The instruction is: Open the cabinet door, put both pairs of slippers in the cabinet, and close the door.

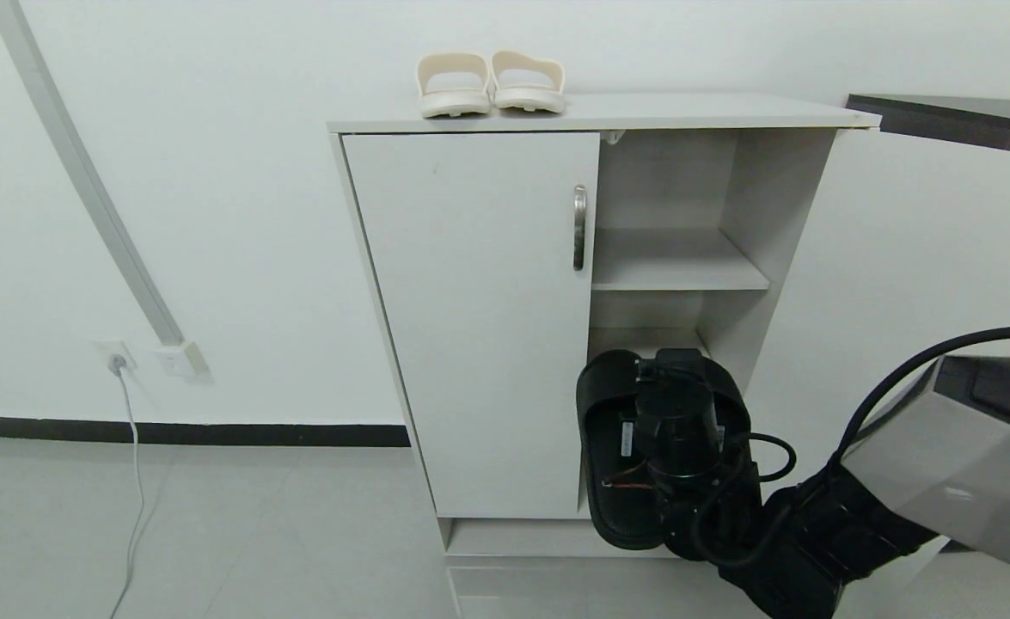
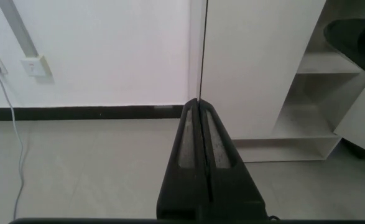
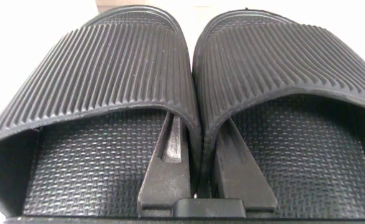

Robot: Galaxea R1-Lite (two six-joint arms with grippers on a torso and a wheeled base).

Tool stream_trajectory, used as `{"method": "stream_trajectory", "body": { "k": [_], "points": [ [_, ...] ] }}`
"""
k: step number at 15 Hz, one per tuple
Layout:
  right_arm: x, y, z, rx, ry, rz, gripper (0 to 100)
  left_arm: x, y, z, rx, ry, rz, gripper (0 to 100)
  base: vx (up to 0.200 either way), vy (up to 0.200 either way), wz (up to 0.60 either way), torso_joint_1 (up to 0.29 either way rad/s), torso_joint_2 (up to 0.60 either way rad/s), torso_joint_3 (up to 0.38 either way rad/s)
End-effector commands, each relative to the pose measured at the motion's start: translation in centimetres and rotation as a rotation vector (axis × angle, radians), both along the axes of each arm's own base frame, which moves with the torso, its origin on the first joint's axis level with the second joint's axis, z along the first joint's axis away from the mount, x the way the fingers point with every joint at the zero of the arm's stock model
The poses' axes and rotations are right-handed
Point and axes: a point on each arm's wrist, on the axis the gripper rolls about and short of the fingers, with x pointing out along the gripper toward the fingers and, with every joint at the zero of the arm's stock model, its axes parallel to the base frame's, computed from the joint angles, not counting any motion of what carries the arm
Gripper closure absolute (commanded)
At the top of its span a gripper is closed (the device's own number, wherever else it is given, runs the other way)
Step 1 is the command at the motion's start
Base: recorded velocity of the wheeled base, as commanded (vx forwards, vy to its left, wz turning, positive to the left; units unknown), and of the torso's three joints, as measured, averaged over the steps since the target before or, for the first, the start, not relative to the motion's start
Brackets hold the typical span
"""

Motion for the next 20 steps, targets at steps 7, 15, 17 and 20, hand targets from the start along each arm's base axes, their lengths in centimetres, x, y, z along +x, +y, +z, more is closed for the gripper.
{"method": "stream_trajectory", "body": {
  "k": [7, 15, 17, 20],
  "points": [
    [0.1, 0.2, -1.0, -0.018, 0.019, 0.002, 100, 0.0, 0.0, -0.1, -0.002, 0.005, 0.004, 100, 0.000, -0.200, 0.00, 0.002, 0.00, 0.002],
    [1.4, 2.8, -3.9, -0.011, 0.059, 0.130, 100, 0.0, 0.0, 0.0, -0.002, 0.003, 0.004, 100, 0.000, 0.000, 0.00, 0.000, 0.00, 0.000],
    [1.3, 2.7, -4.2, -0.001, 0.051, 0.130, 100, 0.0, 0.0, -0.1, -0.005, 0.005, 0.005, 100, 0.000, 0.000, 0.00, 0.000, 0.00, 0.000],
    [1.4, 2.8, -4.8, -0.007, 0.059, 0.129, 100, 0.0, 0.0, 0.0, -0.006, 0.003, 0.005, 100, 0.000, 0.000, 0.00, 0.000, 0.00, 0.000]
  ]
}}
